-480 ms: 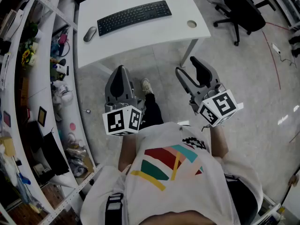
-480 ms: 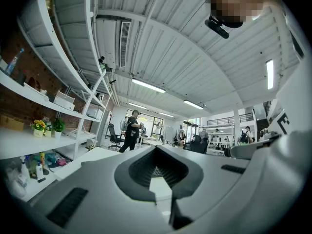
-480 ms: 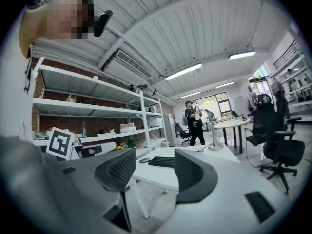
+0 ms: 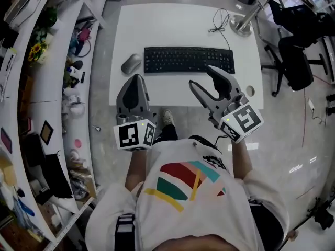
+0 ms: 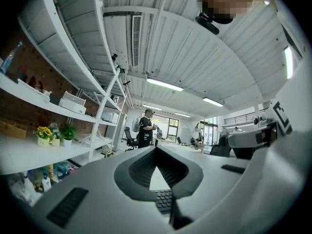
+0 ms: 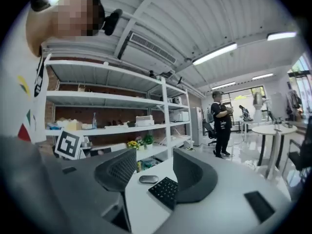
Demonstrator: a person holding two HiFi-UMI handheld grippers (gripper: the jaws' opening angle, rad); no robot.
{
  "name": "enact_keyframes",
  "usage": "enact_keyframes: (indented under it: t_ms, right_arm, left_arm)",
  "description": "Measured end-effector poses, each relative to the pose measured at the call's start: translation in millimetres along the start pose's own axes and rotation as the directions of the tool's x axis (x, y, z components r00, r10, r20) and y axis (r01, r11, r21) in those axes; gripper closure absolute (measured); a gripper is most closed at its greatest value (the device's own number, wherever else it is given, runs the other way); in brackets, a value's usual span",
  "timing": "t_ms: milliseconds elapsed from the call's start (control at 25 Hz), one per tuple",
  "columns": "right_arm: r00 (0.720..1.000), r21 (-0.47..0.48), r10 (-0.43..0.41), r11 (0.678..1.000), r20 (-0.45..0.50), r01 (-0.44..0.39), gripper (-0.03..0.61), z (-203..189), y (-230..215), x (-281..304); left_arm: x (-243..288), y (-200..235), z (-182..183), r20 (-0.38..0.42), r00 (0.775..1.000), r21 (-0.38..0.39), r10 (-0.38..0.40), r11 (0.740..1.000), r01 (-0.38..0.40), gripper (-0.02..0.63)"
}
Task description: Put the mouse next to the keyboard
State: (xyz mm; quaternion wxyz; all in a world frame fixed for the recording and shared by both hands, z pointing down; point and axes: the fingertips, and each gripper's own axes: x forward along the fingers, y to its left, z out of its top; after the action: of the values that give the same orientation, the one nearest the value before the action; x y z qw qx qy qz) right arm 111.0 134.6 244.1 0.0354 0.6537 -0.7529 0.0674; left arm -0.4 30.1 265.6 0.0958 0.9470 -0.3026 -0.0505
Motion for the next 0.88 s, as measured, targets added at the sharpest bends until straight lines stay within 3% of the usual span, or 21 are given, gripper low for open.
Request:
enact_keyframes:
  t_ms: [80, 160, 240, 360, 520, 640, 760, 840, 880]
  right_arm:
    - [0.994, -0.131, 0.08, 0.987, -0.08, -0.09, 0.341, -4, -1, 48]
    - [0.969, -0.282, 0.162, 0.936, -0.189, -0.211, 0.341, -14, 6, 92]
    - [0.921, -0.389, 0.248, 0.85, -0.299, -0.355, 0.341, -28, 16, 129]
    - [0.832, -0.493, 0.334, 0.684, -0.443, -0.537, 0.339, -58, 29, 183]
    - [0.677, -0.515, 0.366, 0.449, -0.639, -0.73, 0.339, -116, 38, 245]
    - [0.521, -0.443, 0.369, 0.28, -0.769, -0.852, 0.339, -160, 44, 271]
    - [0.367, -0.351, 0.318, 0.107, -0.874, -0.93, 0.339, -201, 45, 283]
    - [0.317, -0.32, 0.261, 0.032, -0.912, -0.947, 0.339, -221, 47, 297]
    - [0.305, -0.311, 0.245, 0.016, -0.92, -0.95, 0.339, -227, 49, 305]
  left_arm:
    - [21, 32, 2, 0.0, 0.998, -0.009, 0.056, 0.998, -0.056, 0.568]
    - [33, 61, 2, -0.007, 0.992, -0.022, 0.125, 0.992, -0.125, 0.568]
    - [37, 85, -2, -0.021, 0.979, -0.04, 0.201, 0.979, -0.201, 0.568]
    - [35, 114, -14, -0.049, 0.953, -0.068, 0.298, 0.951, -0.301, 0.568]
    - [32, 146, -31, -0.068, 0.925, -0.084, 0.373, 0.922, -0.378, 0.568]
    - [25, 169, -46, -0.075, 0.893, -0.104, 0.443, 0.888, -0.449, 0.568]
    - [9, 188, -66, -0.101, 0.841, -0.15, 0.531, 0.828, -0.54, 0.568]
    - [0, 203, -74, -0.11, 0.82, -0.163, 0.561, 0.804, -0.572, 0.568]
    - [-4, 211, -77, -0.111, 0.814, -0.165, 0.569, 0.798, -0.58, 0.568]
